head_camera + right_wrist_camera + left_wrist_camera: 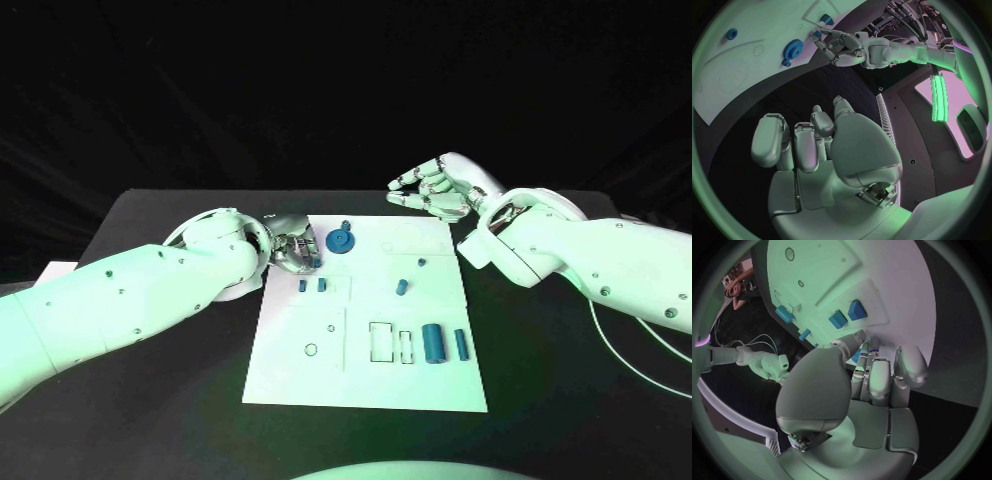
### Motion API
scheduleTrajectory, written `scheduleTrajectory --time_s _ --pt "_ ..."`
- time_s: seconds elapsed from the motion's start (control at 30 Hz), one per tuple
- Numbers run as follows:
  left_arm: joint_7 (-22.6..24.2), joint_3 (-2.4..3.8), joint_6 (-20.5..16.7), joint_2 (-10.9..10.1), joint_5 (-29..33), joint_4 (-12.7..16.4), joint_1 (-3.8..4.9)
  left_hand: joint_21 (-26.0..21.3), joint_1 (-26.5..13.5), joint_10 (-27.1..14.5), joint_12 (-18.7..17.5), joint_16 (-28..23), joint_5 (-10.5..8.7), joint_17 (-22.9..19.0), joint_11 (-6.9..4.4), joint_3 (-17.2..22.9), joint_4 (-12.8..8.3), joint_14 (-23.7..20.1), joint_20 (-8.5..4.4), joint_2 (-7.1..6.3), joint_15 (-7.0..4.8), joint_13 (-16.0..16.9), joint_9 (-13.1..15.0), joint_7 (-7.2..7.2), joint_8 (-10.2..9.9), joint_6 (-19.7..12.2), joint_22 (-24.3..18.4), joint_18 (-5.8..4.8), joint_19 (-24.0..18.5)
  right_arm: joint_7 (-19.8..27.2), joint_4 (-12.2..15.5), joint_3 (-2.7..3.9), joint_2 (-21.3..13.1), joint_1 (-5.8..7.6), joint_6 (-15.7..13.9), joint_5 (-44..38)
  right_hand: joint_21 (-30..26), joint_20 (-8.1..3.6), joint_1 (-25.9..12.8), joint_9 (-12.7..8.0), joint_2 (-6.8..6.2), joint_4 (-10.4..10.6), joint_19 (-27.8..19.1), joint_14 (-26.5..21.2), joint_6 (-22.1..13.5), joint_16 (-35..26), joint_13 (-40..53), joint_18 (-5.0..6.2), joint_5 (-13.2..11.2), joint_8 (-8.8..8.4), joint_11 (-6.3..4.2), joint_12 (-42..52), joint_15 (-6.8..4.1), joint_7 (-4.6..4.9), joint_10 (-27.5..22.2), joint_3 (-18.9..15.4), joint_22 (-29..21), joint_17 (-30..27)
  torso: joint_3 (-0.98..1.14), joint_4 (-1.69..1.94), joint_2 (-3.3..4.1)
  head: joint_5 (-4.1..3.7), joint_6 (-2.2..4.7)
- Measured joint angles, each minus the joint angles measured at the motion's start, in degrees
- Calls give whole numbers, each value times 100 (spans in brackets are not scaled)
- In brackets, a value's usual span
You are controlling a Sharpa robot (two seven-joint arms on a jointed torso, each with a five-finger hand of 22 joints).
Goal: Assemble the parts on the task board
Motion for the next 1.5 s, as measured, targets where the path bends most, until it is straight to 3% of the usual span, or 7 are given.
scheduleTrajectory --time_s 0.23,0.6,0.73,0.87,0.97,1.23,1.5 --pt "1 4 1 -21 18 5 2 -33 1 -25 -53 0 -20 -22 25 0 0 2 15 1 39 -48 -48 46 -3 -88 -20 0 -15 -14 -11 0 -7 0 6 0 -94 1 22 0 21 0 -62 0 0 -96 -137 0 0 0 7 -187 0 0 -125 0 -134 0 3 -1 0 -11 9" --pt "28 -5 -217 -296 84 61 -9 -143 37 -39 -64 0 -20 -63 39 113 -81 2 57 37 39 -37 -84 64 11 -125 -66 0 -57 -218 -68 0 -39 0 208 -277 -530 0 835 13 -18 -299 -226 0 1 -687 -2849 90 -336 0 56 -3599 0 -17 -1412 199 -738 -224 -3 0 -4 -43 21" --pt "188 7 -424 -543 469 206 -17 -883 88 -117 -64 -366 -19 -696 58 222 -158 -188 84 52 86 -55 -111 50 25 -110 -539 11 -361 -428 -78 0 -54 0 488 -841 -565 21 1057 21 -125 -350 -247 -1 134 -785 -3602 90 -427 0 117 -4371 45 11 -1602 369 -794 -325 -5 1 -5 -71 55" --pt "655 22 -785 -781 1586 403 -18 -2412 95 -279 -64 -1331 -2 -2034 111 294 -183 -863 104 48 116 -110 -146 72 51 -88 -1492 339 -1092 -673 -52 1 -68 -11 805 -1658 -794 107 1246 21 -253 -412 -334 0 269 -1061 -4282 181 -546 0 158 -4942 104 39 -1811 524 -1088 -577 -9 7 -5 -146 96" --pt "1217 25 -1051 -971 2841 534 -28 -2924 123 -291 13 -1954 118 -2827 106 322 -164 -1279 108 158 134 -112 -152 97 126 -50 -1794 355 -1421 -878 -2 1 -79 -35 1067 -2376 -859 113 1291 20 -298 -415 -339 0 341 -1172 -4657 181 -739 0 163 -5120 104 7 -1798 677 -1186 -686 -8 13 -8 -198 120" --pt "2603 24 -1469 -1389 5989 927 -114 -3150 -38 -259 201 -2124 134 -3057 53 81 -71 -1464 117 324 112 -77 -152 61 210 5 -1930 353 -1550 -1372 162 2 -154 -133 1747 -3855 -946 113 1314 -7 -443 -275 -339 0 428 -1297 -5419 182 -1098 0 132 -5318 104 -35 -1544 1133 -1295 -865 -11 29 -14 -261 149" --pt "3218 19 -1607 -1598 7562 1360 -211 -3238 -159 -260 282 -2124 134 -3100 53 -98 -21 -1464 116 308 112 -70 -174 61 233 5 -2008 353 -1550 -1633 276 2 -205 -201 2058 -4579 -946 70 1212 -25 -598 -173 -295 0 463 -1297 -5799 183 -1155 0 131 -5398 104 -53 -1444 1409 -1288 -912 -21 34 -14 -275 170"
